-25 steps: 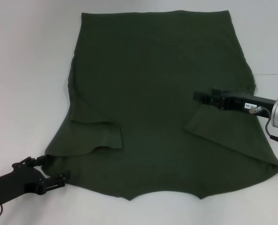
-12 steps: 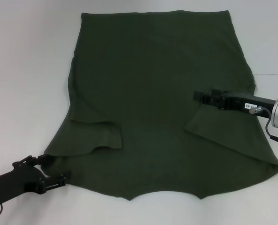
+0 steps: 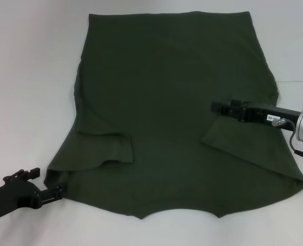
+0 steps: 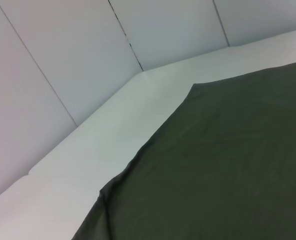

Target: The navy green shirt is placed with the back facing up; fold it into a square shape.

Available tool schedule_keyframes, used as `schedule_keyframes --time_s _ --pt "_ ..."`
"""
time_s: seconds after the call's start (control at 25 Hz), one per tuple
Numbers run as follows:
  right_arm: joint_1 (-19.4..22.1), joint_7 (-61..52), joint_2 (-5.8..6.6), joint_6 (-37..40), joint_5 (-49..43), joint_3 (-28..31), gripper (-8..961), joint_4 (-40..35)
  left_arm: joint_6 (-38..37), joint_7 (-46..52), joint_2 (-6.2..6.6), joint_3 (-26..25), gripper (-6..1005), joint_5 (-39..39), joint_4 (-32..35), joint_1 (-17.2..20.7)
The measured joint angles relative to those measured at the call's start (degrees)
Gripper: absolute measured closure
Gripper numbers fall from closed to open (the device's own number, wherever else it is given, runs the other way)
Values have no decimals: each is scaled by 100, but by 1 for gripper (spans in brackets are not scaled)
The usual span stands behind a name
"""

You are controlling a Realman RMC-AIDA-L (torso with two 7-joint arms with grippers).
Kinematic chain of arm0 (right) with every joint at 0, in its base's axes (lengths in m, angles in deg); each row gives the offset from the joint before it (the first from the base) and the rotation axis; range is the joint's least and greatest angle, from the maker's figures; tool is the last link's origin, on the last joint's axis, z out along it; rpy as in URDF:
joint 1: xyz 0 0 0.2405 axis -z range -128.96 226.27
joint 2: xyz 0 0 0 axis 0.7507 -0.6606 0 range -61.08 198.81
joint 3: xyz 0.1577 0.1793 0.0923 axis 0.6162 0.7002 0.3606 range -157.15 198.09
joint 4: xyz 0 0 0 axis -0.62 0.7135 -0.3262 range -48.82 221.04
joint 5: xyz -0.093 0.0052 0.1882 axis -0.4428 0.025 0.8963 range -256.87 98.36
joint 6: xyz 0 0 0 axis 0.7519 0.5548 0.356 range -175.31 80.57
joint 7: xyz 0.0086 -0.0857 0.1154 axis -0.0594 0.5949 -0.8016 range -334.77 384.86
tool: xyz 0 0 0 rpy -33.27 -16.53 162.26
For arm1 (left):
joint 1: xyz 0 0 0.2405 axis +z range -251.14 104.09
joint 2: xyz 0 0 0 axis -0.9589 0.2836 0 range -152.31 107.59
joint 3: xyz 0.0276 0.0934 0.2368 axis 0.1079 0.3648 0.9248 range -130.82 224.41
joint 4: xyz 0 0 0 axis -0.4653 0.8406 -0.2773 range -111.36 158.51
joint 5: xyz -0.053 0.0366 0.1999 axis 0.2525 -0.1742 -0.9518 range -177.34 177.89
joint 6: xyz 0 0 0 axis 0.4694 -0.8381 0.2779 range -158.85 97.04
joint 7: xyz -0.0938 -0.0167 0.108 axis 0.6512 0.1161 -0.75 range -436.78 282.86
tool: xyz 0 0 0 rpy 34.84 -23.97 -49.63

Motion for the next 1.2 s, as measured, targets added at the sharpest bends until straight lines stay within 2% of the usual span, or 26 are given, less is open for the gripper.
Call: schedule_keyframes --time_s 0.56,0.92,1.2 --pt "15 61 2 -5 0 7 145 72 -19 88 -9 138 50 -201 -52 -48" --pt "29 66 2 -3 0 8 145 72 -61 153 -16 434 50 -217 -53 -102" --pt "50 66 1 2 0 8 144 72 -347 195 -12 444 50 -215 4 -160"
